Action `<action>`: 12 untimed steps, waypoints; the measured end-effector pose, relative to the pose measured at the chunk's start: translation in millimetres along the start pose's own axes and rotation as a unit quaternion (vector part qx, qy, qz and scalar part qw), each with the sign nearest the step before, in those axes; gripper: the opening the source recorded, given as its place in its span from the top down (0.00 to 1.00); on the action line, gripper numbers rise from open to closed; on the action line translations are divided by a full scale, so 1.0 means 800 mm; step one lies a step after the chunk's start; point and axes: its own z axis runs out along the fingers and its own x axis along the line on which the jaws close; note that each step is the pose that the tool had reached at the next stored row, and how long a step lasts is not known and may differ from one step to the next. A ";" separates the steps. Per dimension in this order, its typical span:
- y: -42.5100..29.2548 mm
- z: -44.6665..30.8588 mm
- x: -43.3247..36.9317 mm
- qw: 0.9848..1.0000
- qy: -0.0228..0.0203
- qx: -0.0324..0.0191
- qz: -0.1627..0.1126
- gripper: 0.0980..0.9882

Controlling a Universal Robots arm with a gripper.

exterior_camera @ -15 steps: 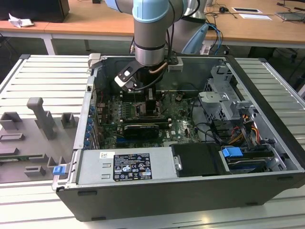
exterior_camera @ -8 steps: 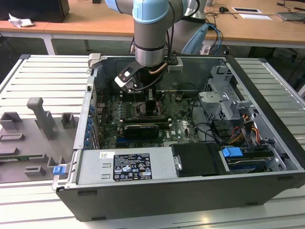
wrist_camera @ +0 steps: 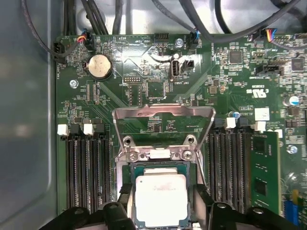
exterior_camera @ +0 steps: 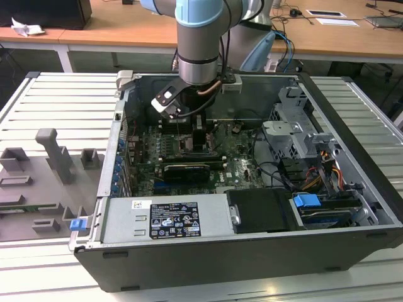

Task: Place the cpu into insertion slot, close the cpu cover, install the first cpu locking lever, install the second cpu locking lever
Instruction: 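Place the cpu into insertion slot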

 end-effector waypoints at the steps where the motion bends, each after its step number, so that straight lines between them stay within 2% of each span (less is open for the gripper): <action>1: 0.0000 -0.0008 0.000 1.000 -0.001 0.000 0.000 0.44; 3: 0.0001 -0.0021 0.000 1.000 -0.001 0.000 0.000 0.59; 4: 0.0001 -0.0028 0.000 1.000 -0.002 0.000 0.000 0.59; 5: 0.0002 -0.0032 0.000 1.000 -0.002 0.000 0.000 0.65; 6: 0.0002 -0.0039 0.000 1.000 -0.003 0.000 0.000 0.79; 7: 0.0002 -0.0042 0.000 1.000 -0.003 0.000 0.000 0.86; 8: 0.0002 -0.0044 0.000 1.000 -0.004 0.000 0.000 0.86; 10: 0.0002 -0.0052 0.000 1.000 -0.005 0.000 0.000 0.99; 12: 0.0003 -0.0063 0.000 1.000 -0.006 0.000 0.000 0.99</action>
